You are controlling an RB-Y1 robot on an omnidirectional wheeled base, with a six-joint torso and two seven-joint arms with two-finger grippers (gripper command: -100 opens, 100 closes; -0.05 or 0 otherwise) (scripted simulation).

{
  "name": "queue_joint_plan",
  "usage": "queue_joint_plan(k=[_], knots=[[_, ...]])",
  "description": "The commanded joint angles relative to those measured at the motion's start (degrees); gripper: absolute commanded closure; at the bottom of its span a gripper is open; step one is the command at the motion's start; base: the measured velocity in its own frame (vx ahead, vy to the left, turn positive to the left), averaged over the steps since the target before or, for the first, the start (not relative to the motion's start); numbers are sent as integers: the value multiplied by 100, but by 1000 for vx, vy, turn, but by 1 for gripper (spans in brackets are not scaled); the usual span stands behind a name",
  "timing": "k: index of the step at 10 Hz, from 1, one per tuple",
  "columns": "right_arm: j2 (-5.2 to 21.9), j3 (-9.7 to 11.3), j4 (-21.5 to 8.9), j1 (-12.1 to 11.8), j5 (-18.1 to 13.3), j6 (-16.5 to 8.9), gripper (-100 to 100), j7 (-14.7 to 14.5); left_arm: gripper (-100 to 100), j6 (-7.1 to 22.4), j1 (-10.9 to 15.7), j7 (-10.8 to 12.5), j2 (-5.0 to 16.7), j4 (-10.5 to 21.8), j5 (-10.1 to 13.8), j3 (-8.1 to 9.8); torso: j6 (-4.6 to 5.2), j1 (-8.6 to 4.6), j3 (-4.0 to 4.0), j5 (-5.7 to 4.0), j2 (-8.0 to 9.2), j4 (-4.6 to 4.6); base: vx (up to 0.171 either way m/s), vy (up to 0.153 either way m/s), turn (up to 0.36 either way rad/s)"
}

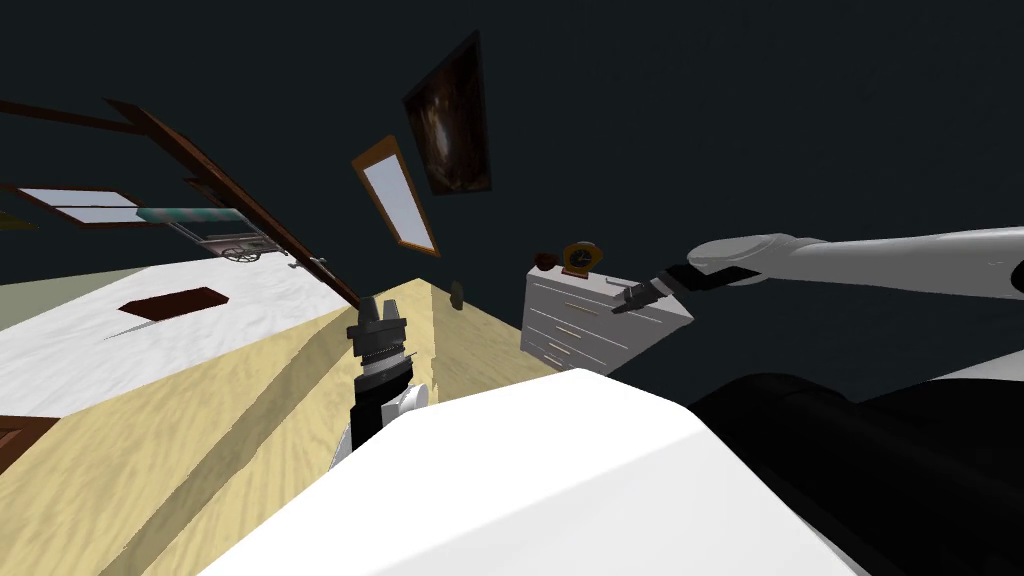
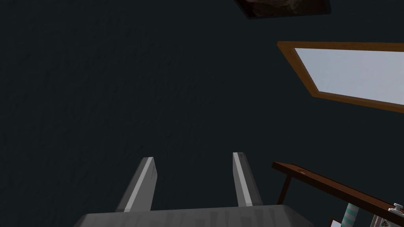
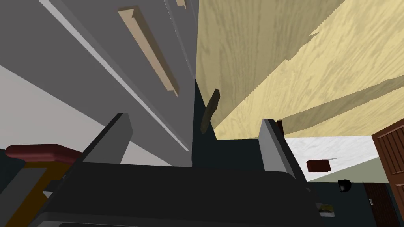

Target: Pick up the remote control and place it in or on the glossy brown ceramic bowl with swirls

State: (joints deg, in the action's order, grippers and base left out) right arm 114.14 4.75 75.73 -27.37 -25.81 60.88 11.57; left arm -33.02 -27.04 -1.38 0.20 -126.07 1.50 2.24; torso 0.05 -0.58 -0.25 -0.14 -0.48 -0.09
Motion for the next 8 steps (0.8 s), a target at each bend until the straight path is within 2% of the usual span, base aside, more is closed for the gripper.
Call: queue_joint_plan(k=[1, 2, 3, 4, 5, 8], knots=[[187, -40, -203, -31, -141, 108, -100, 70, 0, 0, 0, 0, 0, 0, 0, 0, 0, 0, 0, 0, 0, 0, 124, -124, 72], [187, -40, -203, -31, -141, 108, -100, 70, 0, 0, 0, 0, 0, 0, 0, 0, 2, 2, -3, -4, -2, -2, 46, -42, -14], [419, -32, -407, -130, -256, 187, -100, 116, 0, 0, 0, 0, -1, 0, 0, 0, 4, 24, 8, 0, 18, 2, 60, -54, 69], [587, -14, -591, -242, -368, 261, -100, 160, 0, 0, 1, 0, -1, 0, 0, -1, 1, 25, 10, 4, 18, 3, 143, -140, 134], [617, -14, -591, -242, -368, 261, -100, 160, 0, 0, 0, 0, 0, 0, 0, 0, 1, 2, -2, -1, -3, -1, 140, -149, 59], [1023, 88, -1002, -616, -664, 456, -100, 279, 0, 0, -1, 0, 1, 0, 0, 1, 1, -31, -17, -12, -26, -8, 177, -194, 99]])
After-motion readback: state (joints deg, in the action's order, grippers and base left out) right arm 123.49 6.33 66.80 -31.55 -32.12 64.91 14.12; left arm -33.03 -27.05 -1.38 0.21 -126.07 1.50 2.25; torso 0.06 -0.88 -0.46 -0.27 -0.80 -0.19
